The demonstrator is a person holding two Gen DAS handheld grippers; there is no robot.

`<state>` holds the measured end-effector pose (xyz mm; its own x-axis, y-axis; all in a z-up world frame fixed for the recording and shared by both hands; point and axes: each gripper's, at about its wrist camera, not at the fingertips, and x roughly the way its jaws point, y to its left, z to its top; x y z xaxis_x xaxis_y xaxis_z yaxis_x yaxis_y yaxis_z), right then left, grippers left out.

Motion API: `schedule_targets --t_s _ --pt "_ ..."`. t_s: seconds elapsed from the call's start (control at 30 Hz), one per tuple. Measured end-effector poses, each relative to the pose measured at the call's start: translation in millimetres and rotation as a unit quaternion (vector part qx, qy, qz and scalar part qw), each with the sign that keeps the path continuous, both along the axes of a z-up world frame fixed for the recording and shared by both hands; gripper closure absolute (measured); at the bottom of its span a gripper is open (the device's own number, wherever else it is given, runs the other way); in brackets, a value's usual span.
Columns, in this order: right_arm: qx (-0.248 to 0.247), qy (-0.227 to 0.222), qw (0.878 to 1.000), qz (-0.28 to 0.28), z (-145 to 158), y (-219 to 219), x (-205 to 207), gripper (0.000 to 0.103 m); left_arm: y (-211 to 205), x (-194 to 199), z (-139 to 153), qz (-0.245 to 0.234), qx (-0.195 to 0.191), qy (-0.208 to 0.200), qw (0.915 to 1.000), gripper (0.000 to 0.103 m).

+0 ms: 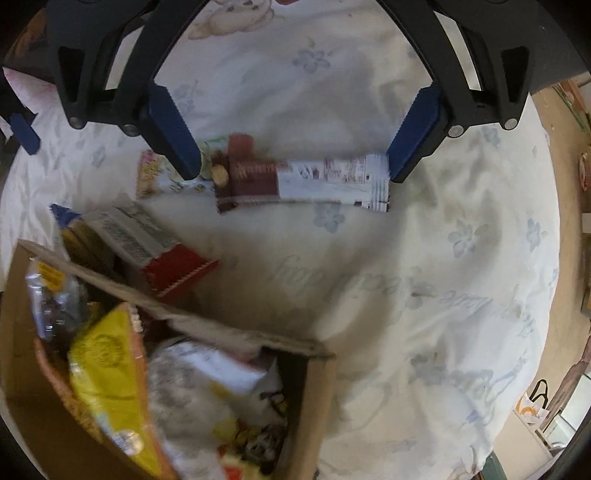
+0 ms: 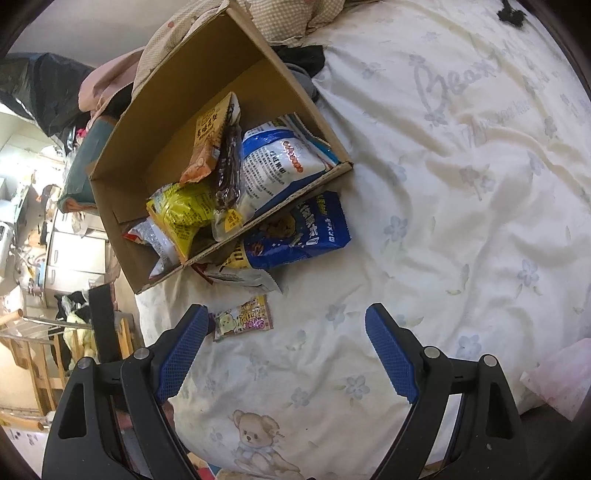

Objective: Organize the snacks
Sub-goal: 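Grasp the chocolate bar with the left gripper while the right gripper grasps the cartoon candy packet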

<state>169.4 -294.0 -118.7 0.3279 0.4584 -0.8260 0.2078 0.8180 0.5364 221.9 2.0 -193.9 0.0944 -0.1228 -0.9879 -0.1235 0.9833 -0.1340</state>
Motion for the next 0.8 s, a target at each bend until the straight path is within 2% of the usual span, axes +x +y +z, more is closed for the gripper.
schedule_targets --t_s 0.13,0.17,0.37,0.57,0.73,0.8 --pt "-0.009 0.007 1.000 -0.006 -2.9 -3.4 -1.6 0.013 0.9 1.4 -0.2 0.011 -0.004 -0.020 0.9997 0.007" --pt "-0.008 0.009 1.000 -0.011 -3.9 -5.7 -2.4 0.013 3.9 1.6 0.9 0.011 -0.001 -0.025 0.9996 0.017" --pt "-0.013 0.008 1.000 -0.013 -2.4 -5.4 -1.3 0.013 12.2 -6.2 8.3 0.001 0.007 -0.026 0.9996 0.041" --pt "-0.014 0.012 1.000 0.016 -4.1 15.6 0.4 0.013 32.0 -24.9 31.6 0.011 0.000 -0.032 0.9994 0.044" --pt "-0.034 0.037 0.996 0.080 -19.5 59.4 11.4 0.013 55.7 -45.6 80.3 0.025 -0.020 -0.052 0.9981 0.044" --pt "-0.035 0.052 0.994 0.089 -30.4 79.2 17.3 0.010 60.0 -53.8 99.6 0.019 -0.012 -0.070 0.9973 0.044"
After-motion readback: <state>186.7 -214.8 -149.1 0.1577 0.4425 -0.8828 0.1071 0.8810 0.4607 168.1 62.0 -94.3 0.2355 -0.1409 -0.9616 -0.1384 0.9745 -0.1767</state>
